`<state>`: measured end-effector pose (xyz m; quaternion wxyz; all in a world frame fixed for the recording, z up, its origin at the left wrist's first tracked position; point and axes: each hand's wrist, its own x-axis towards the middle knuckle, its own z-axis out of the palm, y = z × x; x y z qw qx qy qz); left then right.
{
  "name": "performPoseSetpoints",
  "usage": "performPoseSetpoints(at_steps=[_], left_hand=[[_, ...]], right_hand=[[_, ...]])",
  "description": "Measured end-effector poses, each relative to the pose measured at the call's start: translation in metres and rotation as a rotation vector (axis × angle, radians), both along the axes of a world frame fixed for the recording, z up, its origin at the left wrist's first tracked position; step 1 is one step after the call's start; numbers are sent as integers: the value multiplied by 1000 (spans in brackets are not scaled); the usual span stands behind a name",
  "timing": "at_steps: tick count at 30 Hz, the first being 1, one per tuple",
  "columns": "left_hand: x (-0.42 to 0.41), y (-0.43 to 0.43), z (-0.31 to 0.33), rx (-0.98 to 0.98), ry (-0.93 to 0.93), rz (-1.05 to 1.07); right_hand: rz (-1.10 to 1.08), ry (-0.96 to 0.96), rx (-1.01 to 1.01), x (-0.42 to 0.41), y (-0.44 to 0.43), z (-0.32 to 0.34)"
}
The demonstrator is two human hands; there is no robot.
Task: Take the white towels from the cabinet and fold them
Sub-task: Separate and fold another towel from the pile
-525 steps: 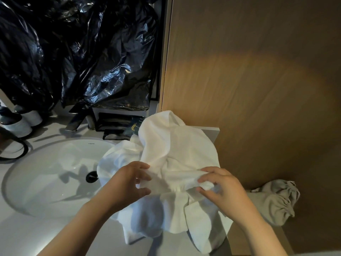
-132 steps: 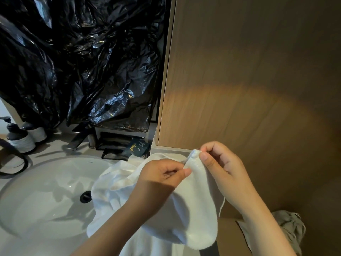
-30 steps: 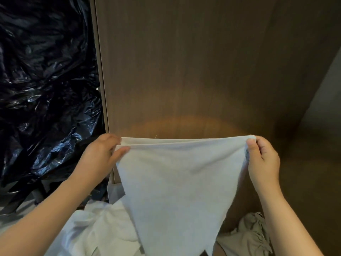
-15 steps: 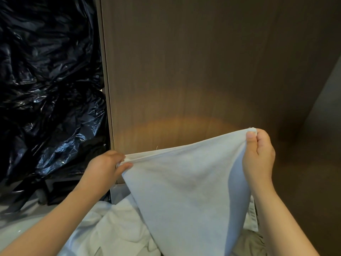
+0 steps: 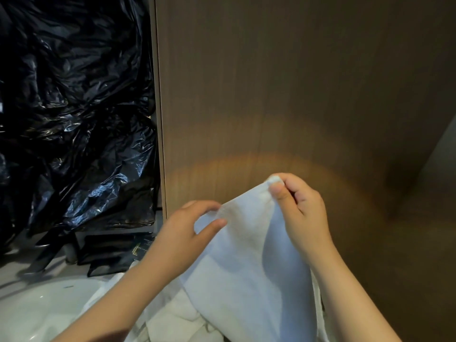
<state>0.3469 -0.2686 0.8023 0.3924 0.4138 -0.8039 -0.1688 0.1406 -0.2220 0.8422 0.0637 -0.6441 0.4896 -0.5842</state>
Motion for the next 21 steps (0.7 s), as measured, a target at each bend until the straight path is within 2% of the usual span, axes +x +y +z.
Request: performPoseSetpoints(at_steps=[3,8,14,21], left_hand=[[-15,12,18,15,120,-101],[-25,16,34,23,201,-241],[-16,16,8,78,295,-36],[12,29,-36,162,220,104]], right_hand=[[61,1,15,10,0,2],[103,-59,47,17,3,6],[138,-233,212,14,12,-21],[262,-209,446,30,21,-79]])
